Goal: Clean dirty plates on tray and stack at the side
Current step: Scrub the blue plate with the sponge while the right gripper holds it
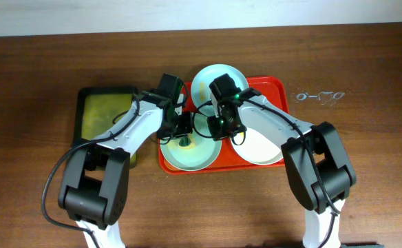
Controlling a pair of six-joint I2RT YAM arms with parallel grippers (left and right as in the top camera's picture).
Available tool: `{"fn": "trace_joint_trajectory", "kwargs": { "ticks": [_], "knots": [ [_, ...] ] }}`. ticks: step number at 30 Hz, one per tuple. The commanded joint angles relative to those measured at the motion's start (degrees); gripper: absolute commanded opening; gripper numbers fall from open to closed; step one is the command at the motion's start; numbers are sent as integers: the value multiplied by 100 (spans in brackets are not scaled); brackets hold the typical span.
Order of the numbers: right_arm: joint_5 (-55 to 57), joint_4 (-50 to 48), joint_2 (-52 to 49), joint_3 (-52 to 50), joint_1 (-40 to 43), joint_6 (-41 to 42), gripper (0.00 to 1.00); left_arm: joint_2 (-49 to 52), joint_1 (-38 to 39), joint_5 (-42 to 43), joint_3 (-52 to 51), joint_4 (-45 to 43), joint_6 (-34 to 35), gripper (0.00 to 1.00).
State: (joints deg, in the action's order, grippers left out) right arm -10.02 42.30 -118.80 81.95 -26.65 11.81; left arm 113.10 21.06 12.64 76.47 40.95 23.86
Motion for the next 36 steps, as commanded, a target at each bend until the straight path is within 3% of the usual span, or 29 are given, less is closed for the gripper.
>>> {"fn": "trace_joint_trajectory", "kwargs": {
  "ticks": [1, 6, 12, 20, 27, 31, 36],
  "knots": [
    [162, 2, -160, -42, 15, -66, 6, 46, 33, -1016, -358, -2, 120, 0],
    [162, 9, -160, -42, 15, -66, 6, 0, 2, -2157, -398, 190, 118, 0],
    [162, 11, -160, -42, 15, -66, 6, -435, -22, -2243, 33, 514, 118, 0],
    [160, -42, -160, -42, 15, -61, 6, -424, 59, 116, -219, -42, 120, 0],
    [160, -42, -160, -42, 15, -42, 6, 46, 195, 210, -459, -496, 396, 0],
    [160, -42, -160, -42, 15, -42, 6, 109, 192, -374, -459, -424, 393, 0],
    [160, -37, -160, -42, 15, -44, 6, 59, 190, -1880, -407, 50, 393, 0]
  ]
}}
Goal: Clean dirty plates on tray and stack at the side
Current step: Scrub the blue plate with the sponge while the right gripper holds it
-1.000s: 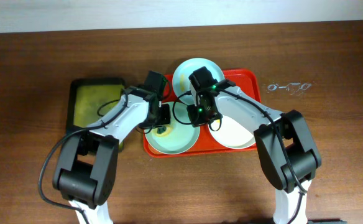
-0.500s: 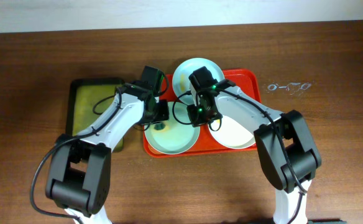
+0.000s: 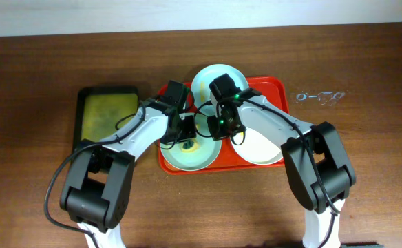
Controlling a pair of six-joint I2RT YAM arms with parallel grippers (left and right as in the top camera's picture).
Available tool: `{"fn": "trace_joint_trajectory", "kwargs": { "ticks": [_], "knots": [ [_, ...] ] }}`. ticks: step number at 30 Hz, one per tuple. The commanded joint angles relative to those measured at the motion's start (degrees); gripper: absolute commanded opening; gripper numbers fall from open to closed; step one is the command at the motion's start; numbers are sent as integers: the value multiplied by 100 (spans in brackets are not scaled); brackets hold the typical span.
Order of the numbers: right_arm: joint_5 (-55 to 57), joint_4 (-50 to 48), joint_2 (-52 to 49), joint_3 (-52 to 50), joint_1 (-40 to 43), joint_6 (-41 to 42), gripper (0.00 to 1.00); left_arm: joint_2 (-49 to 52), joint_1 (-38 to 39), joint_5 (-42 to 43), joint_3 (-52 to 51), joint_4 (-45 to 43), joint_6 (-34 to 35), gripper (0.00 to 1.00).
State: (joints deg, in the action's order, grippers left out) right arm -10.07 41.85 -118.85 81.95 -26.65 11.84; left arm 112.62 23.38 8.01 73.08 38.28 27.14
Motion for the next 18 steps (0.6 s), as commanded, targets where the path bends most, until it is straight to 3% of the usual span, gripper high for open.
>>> {"fn": "trace_joint_trajectory", "kwargs": {
  "ticks": [1, 4, 7, 9, 13, 18],
  "knots": [
    [164, 7, -155, -42, 15, -46, 6, 61, -44, -1803, -20, 490, 66, 0],
    [166, 4, -155, -42, 15, -46, 6, -118, -94, -2225, 120, 743, 66, 0],
    [166, 4, -155, -42, 15, -46, 6, -437, -114, -2087, 188, 728, 68, 0],
    [166, 4, -155, -42, 15, -46, 6, -595, -116, -1672, 188, 645, 68, 0],
    [164, 2, -155, -42, 15, -44, 6, -625, -114, 13, 175, 275, 68, 0],
    [164, -13, -155, -42, 15, -44, 6, -400, -59, 313, 136, 223, 68, 0]
  ]
}}
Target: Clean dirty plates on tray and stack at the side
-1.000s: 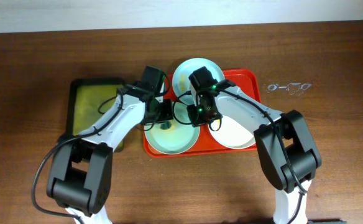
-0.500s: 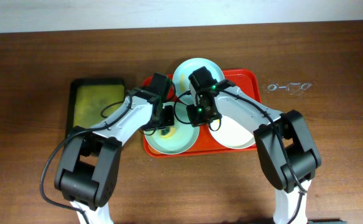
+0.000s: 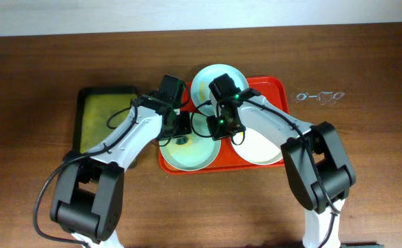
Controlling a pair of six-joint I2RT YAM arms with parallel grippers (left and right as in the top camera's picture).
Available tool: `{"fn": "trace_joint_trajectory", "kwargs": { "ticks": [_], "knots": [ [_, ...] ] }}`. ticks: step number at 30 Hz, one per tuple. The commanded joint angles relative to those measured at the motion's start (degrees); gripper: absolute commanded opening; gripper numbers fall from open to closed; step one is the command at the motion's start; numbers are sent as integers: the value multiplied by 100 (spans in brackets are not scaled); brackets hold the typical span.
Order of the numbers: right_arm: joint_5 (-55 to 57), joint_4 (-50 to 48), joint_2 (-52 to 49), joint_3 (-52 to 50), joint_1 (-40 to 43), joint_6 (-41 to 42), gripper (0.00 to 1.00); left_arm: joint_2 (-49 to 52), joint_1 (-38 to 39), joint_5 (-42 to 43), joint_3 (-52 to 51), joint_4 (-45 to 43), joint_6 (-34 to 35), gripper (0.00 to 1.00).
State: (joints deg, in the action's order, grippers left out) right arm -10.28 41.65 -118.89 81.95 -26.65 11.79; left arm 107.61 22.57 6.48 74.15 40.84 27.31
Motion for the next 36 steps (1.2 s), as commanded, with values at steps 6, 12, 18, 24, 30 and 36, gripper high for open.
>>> {"fn": "trace_joint_trajectory", "kwargs": {
  "ticks": [6, 12, 18, 24, 30, 36],
  "knots": [
    [188, 9, -151, -42, 15, -42, 6, 549, 81, -334, -181, -55, 48, 0],
    [188, 9, -151, -42, 15, -42, 6, 551, 79, -1718, -179, 354, 48, 0],
    [188, 105, -122, 11, 15, -42, 4, 317, -20, -2302, 304, 1010, 50, 0],
    [518, 562, 79, 535, -2, -48, 4, -619, -166, -2277, 391, 1097, 52, 0],
    [1910, 1412, 247, 1432, -197, -155, 4, -1797, -798, -2282, 391, 1292, 48, 0],
    [4083, 2273, 337, 2605, -962, -413, 4, -2094, -1849, -2282, 385, 1676, 48, 0]
  ]
}}
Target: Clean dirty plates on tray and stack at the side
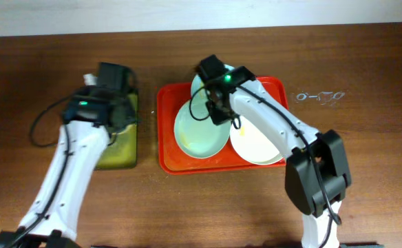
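Observation:
A pale green plate [199, 132] sits tilted over the left half of the red tray [170, 162], its face bare. My right gripper [219, 112] is at the plate's far right rim and seems shut on it. A white plate [256, 146] lies at the tray's right. A second pale green plate [195, 84] peeks out behind the right arm at the tray's back. My left gripper [111, 110] hangs over the black bin [118, 148] left of the tray. The arm hides its fingers.
The black bin holds a yellow-green lining or contents. A small clear object [318, 96] lies on the wooden table right of the tray. Both arm bases stand at the near edge.
My left gripper has left the green plate and now hangs over the black bin. The yellow-green scrap is gone from the plate. The plate now sits tilted in the right gripper, shifted towards the back.
My left gripper was at the green plate's left side, by a yellow-green scrap on it, while the right gripper stayed at the rim. It remained by the scrap in the two later moments. Now the left is over the bin, and the plate is bare and tilted.

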Controlling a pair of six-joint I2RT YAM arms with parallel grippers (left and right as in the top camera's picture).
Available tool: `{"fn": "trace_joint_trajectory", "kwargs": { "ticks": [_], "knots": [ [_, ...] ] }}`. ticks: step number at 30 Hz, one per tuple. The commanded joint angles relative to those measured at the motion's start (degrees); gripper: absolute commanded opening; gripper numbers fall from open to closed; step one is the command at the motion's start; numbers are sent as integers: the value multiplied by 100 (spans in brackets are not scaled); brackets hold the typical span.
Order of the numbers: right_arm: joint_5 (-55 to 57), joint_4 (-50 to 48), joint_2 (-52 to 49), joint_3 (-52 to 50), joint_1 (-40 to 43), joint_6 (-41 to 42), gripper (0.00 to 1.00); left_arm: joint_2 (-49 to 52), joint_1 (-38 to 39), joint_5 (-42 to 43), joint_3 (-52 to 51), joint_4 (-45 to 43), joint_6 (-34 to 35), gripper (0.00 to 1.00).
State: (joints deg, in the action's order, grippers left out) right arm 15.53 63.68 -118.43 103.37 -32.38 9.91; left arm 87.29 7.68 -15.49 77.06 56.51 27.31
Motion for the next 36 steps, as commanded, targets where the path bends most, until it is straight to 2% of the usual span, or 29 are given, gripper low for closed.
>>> {"fn": "trace_joint_trajectory", "kwargs": {
  "ticks": [1, 7, 11, 15, 22, 24, 27, 30, 32, 35, 36],
  "knots": [
    [2046, 63, 291, 603, -577, -407, 4, -61, -507, -85, 94, 177, 46, 0],
    [4509, -22, 291, 852, -1434, -1051, 4, -61, -966, -85, 57, 260, 48, 0],
    [5702, -48, 291, 852, -1919, -1707, 4, -61, -977, -87, 35, 260, 46, 0],
    [6690, -236, 291, 852, -2319, -1799, 4, -61, -977, -149, -101, 247, 48, 0],
    [6690, -457, 291, 852, -2433, -2020, 4, -52, -977, -149, -197, 247, 48, 0],
    [6369, -455, 291, 850, -2422, -2020, 4, -52, -977, -149, -197, 247, 48, 0],
    [4625, -339, 291, 841, -2297, -2017, 4, -52, -977, -149, -197, 249, 48, 0],
    [1943, -232, 289, 713, -1860, -2022, 4, -52, -977, -149, -197, 249, 48, 0],
    [2175, -205, 291, 708, -1661, -2020, 4, -52, -977, -146, -197, 247, 48, 0],
    [4033, -127, 365, 723, -1550, -1847, 4, -52, -977, -146, -197, 245, 48, 0],
    [4277, -129, 365, 723, -1547, -1849, 4, -52, -977, -146, -197, 232, 48, 0]
  ]
}}
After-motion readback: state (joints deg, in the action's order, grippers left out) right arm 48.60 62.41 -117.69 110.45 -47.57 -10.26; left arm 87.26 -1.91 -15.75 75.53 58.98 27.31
